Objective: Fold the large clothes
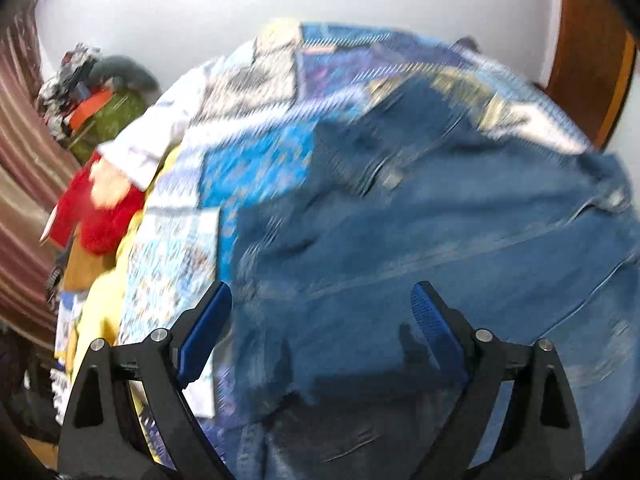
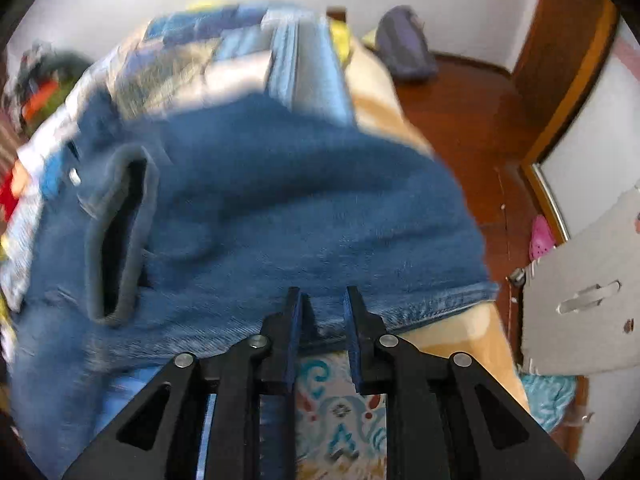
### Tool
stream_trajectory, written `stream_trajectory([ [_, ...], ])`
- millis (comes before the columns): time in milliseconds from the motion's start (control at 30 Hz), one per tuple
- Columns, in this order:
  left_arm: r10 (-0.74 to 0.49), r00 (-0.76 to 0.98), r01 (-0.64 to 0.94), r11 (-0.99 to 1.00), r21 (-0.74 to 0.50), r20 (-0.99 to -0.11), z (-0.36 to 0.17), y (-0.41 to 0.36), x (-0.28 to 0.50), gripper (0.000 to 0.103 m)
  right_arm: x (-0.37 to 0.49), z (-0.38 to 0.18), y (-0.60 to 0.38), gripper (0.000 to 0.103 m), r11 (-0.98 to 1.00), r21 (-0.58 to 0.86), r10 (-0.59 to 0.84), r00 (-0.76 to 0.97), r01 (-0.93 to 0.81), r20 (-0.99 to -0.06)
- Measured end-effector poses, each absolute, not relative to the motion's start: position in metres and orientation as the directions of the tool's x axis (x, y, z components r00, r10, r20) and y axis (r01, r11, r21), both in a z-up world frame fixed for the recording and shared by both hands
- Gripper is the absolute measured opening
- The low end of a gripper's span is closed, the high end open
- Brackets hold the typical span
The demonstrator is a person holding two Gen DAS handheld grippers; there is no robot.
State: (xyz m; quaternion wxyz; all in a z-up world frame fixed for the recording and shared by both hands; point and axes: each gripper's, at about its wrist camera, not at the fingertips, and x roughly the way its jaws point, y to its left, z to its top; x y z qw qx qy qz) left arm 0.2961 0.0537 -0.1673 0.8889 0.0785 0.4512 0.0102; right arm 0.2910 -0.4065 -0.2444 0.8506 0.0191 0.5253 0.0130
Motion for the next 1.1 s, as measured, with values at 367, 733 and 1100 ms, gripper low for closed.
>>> stream_trajectory([
  [367,-0.068,0.584,0.3,0.944,0.137,-0.809,-0.163,-0.072,0.335,0.092,0.27,-0.244,-0.474,0.095,0.975,0.143,0.052,0.444,0.172,-0.894],
  [733,-0.206,0.368,0.335,0.939,-0.077,-0.907,-0.232,-0.148,0.376,0.092,0.262,-0.275,-0.529,0.073,0.783,0.502,0.34,0.424,0.366,-0.839],
  [1100,-0.198,0.398,0.296,0.952,-0.079,-0.896,-0.223,-0.135,0.37,0.092,0.299,-0.27,-0.528,0.018,0.768,0.502,0.259,0.524,0.398,-0.811],
])
